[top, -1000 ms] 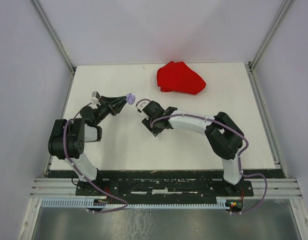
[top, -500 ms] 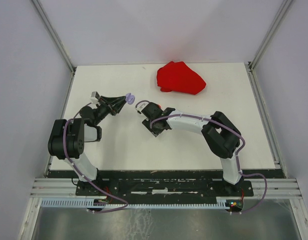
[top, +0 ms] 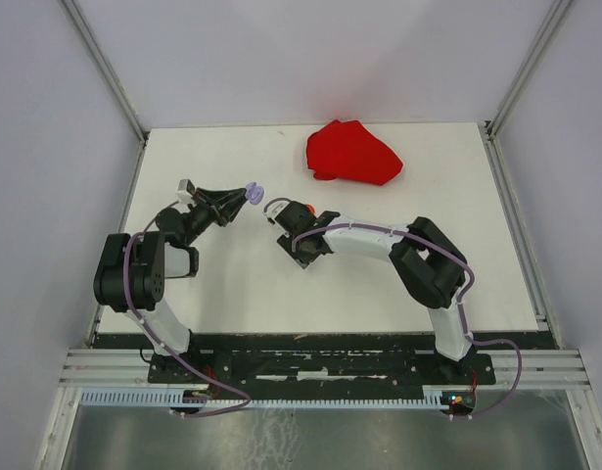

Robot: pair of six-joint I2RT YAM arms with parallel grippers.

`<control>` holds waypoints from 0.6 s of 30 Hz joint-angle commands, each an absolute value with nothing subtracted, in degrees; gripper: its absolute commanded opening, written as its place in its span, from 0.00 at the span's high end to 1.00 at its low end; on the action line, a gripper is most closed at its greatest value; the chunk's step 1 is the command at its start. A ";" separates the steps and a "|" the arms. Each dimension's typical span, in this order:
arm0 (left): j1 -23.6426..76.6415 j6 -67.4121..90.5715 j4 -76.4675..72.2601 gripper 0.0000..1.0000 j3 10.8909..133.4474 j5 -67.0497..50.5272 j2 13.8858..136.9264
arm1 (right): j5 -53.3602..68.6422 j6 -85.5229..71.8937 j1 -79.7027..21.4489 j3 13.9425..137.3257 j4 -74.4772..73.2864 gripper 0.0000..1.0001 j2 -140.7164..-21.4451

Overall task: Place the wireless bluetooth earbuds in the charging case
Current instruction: Pick up the earbud from the center of the board.

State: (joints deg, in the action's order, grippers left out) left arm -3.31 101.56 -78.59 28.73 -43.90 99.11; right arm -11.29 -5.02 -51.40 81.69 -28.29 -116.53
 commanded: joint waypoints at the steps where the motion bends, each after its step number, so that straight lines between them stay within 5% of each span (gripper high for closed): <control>1: -3.77 103.71 -82.99 0.97 28.57 -45.01 98.50 | -12.84 -5.06 -51.80 84.27 -27.51 0.43 -117.68; 18: -3.82 103.60 -82.82 0.97 28.63 -45.00 98.50 | -17.14 -10.87 -49.95 85.87 -28.82 0.43 -119.56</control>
State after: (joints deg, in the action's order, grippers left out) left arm -3.53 101.58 -78.61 28.73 -43.90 99.11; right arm -15.59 -8.75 -50.94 84.27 -28.01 -118.48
